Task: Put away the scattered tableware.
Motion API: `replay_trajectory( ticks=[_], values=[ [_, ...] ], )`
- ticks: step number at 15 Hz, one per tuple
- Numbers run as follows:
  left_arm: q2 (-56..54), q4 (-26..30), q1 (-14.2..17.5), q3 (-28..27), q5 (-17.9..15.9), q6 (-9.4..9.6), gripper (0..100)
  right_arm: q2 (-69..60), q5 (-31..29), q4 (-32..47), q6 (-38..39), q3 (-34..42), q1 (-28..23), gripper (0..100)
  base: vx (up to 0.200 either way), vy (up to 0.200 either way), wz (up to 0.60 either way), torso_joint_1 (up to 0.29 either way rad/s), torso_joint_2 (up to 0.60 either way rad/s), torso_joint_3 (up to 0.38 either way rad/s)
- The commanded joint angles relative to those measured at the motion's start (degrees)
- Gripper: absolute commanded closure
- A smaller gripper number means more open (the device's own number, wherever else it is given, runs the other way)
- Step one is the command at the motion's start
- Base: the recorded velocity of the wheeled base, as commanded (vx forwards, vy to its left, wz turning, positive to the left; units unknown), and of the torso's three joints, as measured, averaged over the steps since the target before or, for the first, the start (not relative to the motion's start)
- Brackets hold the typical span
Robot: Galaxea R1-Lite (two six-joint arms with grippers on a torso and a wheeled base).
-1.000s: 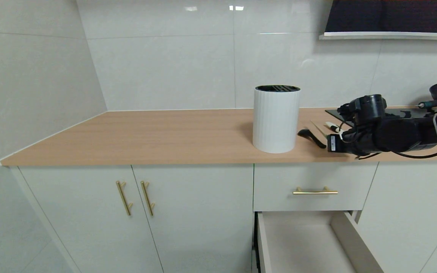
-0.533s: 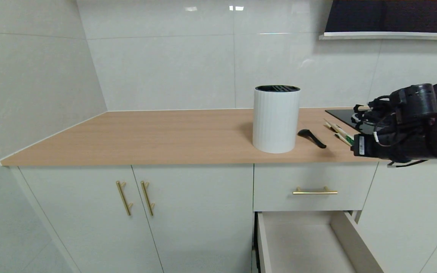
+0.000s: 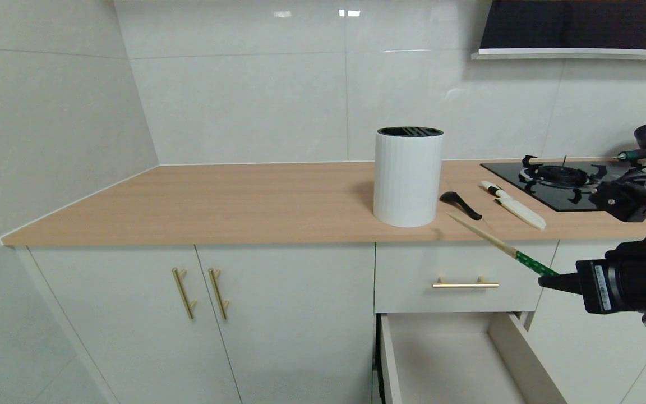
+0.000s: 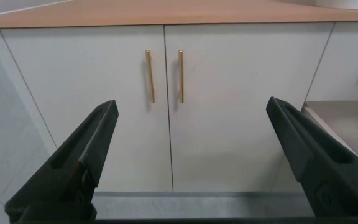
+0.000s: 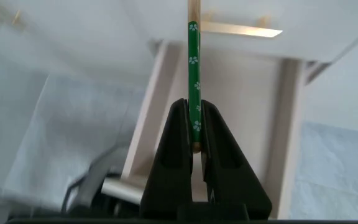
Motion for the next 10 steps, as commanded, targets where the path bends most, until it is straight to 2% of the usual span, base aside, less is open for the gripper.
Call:
replay_trajectory(
  ticks=[1, 8, 10],
  values=[
    [0.00, 0.01, 0.02, 0.00, -0.02, -0.02, 0, -3.07, 0.08, -0.03, -0.07, 2.12, 2.54, 100, 0.000, 0.000, 0.00, 0.000, 0.00, 0.000],
    [0.00, 0.01, 0.02, 0.00, 0.07, -0.02, 0, -0.87, 0.35, 0.32, -0.25, 3.44, 6.14, 100, 0.000, 0.000, 0.00, 0.000, 0.00, 0.000],
    [0.00, -0.08, 0.02, 0.00, -0.02, -0.02, 0, -0.52, 0.43, 0.23, -0.25, 4.14, 7.37, 100, 0.000, 0.000, 0.00, -0.110, 0.27, 0.168]
  ],
)
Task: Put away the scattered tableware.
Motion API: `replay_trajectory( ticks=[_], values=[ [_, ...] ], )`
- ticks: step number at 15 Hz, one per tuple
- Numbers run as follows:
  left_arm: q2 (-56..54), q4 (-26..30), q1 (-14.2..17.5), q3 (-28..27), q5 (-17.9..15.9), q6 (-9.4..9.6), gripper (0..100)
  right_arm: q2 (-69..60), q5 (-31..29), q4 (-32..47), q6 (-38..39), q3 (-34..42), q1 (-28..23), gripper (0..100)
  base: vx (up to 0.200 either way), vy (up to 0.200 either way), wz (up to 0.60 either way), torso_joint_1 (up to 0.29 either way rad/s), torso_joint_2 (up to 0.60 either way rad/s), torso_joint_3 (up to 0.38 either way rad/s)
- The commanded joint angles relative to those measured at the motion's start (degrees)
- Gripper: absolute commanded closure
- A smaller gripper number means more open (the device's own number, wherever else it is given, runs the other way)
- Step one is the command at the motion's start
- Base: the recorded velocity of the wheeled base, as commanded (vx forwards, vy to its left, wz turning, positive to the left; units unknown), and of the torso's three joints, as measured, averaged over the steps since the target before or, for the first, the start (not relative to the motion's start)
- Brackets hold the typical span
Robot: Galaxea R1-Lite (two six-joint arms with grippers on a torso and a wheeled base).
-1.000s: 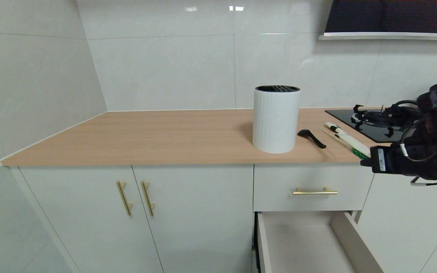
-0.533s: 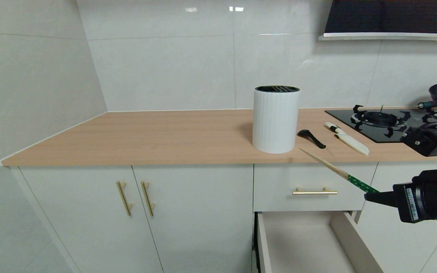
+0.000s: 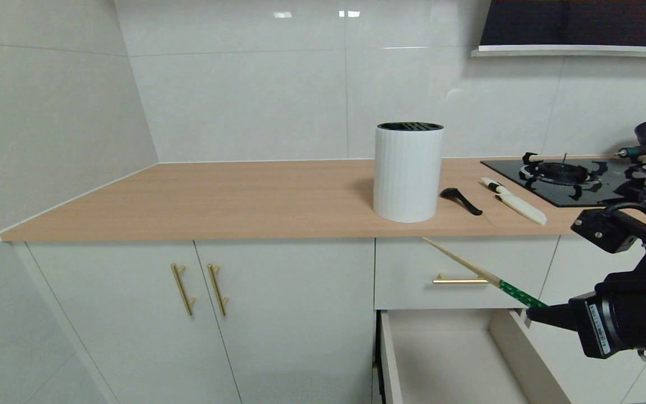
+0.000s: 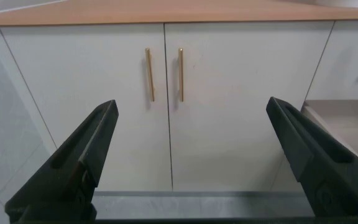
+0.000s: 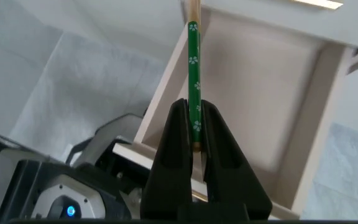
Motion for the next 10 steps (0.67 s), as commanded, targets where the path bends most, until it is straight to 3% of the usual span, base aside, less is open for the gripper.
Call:
replay_trajectory(
  ticks=[1, 10],
  values=[
    [0.00, -0.10, -0.01, 0.00, -0.02, -0.02, 0, 0.59, 0.12, 0.05, 0.02, 0.40, 0.82, 100, 0.000, 0.000, 0.00, -0.154, 0.39, 0.242],
    [0.00, -0.01, -0.01, 0.00, -0.02, -0.02, 0, 1.64, 0.21, -0.04, -0.16, 1.10, 1.87, 100, 0.000, 0.000, 0.00, -0.145, 0.45, 0.293]
  ],
)
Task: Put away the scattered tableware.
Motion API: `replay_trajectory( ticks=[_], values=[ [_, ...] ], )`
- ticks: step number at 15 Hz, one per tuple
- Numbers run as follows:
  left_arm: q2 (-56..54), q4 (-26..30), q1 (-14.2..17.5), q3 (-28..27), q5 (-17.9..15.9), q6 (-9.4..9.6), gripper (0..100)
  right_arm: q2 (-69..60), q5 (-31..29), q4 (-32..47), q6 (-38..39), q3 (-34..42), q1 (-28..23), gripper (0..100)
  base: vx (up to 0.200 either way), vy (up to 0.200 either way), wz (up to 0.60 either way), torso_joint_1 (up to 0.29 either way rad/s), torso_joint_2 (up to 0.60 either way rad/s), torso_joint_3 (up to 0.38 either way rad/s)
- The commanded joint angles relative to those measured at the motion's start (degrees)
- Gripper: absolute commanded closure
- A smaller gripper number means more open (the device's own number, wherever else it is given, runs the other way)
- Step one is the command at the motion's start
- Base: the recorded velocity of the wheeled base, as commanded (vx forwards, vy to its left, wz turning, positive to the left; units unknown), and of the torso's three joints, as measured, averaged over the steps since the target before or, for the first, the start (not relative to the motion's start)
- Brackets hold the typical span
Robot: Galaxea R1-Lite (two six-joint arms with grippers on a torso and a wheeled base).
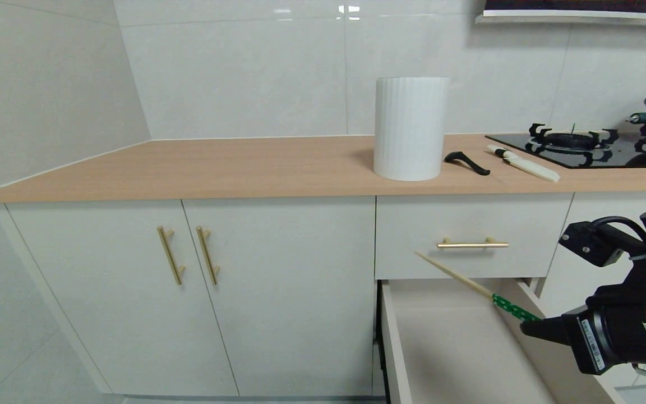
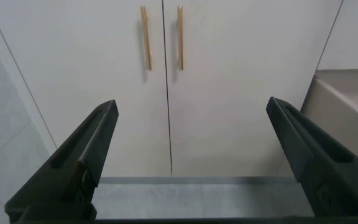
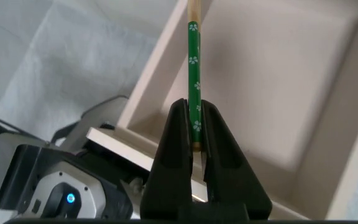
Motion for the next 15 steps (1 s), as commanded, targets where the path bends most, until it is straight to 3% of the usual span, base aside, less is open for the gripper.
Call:
replay_trajectory(
  ticks=[1, 9, 11, 15],
  values=[
    [0.00, -0.01, -0.01, 0.00, 0.08, -0.04, 0, 1.21, 0.01, -0.16, -0.07, 0.06, -0.01, 100, 0.000, 0.000, 0.00, 0.017, 0.14, 0.022],
    [0.00, -0.01, -0.01, 0.00, -0.01, -0.04, 0, 12.37, -0.51, -1.04, -0.07, -0.38, -0.09, 100, 0.000, 0.000, 0.00, -0.031, 0.05, 0.030],
    [0.00, -0.01, -0.01, 0.00, -0.01, -0.04, 0, 26.17, -2.98, -5.78, 0.63, -2.76, -1.68, 100, 0.000, 0.000, 0.00, -0.011, 0.03, 0.016],
    [0.00, -0.10, -0.01, 0.00, 0.08, -0.04, 0, 42.25, -4.56, -6.22, 6.87, -12.86, -2.12, 100, 0.000, 0.000, 0.00, 0.000, 0.00, 0.000]
  ],
)
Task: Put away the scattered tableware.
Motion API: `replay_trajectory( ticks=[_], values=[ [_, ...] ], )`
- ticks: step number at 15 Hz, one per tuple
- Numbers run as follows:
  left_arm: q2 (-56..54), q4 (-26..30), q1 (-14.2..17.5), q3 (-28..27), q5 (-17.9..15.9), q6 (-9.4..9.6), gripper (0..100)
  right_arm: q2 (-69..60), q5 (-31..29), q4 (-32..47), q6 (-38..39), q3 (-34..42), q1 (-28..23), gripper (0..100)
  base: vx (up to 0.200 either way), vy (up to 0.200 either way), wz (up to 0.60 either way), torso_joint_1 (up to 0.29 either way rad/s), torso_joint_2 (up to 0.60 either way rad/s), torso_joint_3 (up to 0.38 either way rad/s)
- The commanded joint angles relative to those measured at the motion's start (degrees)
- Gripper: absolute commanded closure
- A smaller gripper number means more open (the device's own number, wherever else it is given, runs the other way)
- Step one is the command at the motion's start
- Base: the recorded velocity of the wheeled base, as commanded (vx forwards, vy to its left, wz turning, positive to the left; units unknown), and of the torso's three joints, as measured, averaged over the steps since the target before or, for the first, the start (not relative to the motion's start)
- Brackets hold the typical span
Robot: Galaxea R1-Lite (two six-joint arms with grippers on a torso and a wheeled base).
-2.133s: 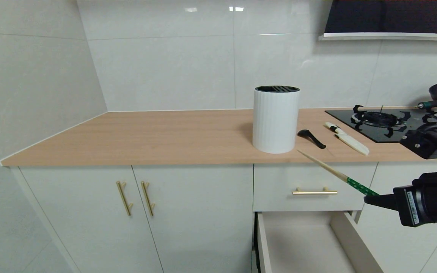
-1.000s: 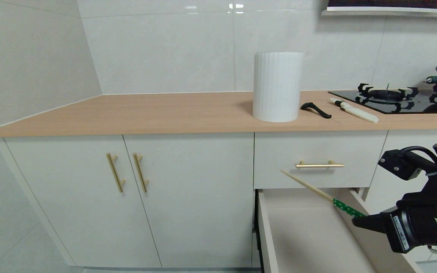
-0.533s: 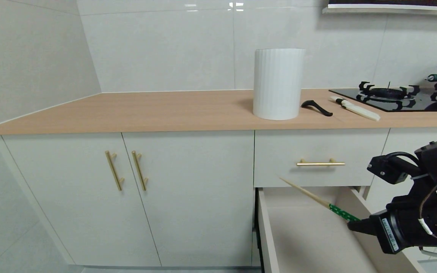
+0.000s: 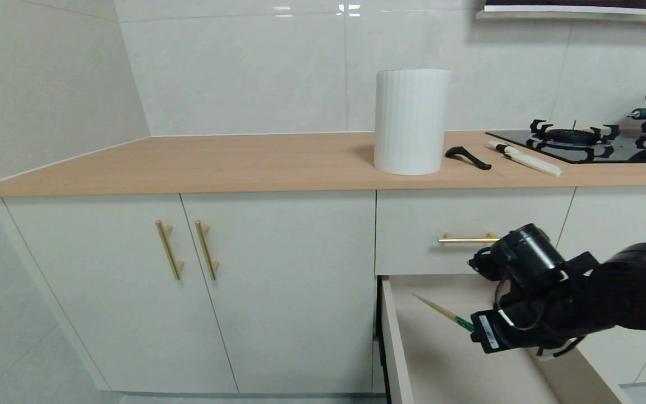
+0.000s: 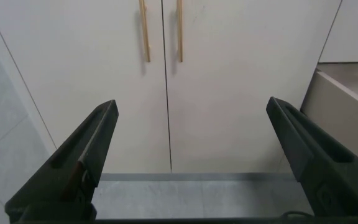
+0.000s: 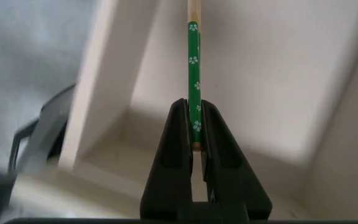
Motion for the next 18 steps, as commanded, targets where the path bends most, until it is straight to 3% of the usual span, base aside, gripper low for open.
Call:
replay_trajectory(
  ticks=[1, 8, 18],
  values=[
    [0.00, 0.01, 0.01, 0.00, -0.02, -0.02, 0, 14.77, -1.06, -0.53, 2.89, -7.54, -0.46, 100, 0.000, 0.000, 0.00, 0.000, 0.00, 0.000],
    [0.00, 0.01, 0.01, 0.00, 0.07, -0.02, 0, 26.02, -4.48, -0.62, 8.52, -11.67, 2.79, 100, 0.000, 0.000, 0.00, 0.000, 0.00, 0.000],
    [0.00, 0.01, 0.01, 0.00, -0.02, -0.02, 0, 27.33, -6.59, -0.44, 8.52, -11.32, 4.29, 100, 0.000, 0.000, 0.00, 0.000, 0.00, 0.000]
  ],
)
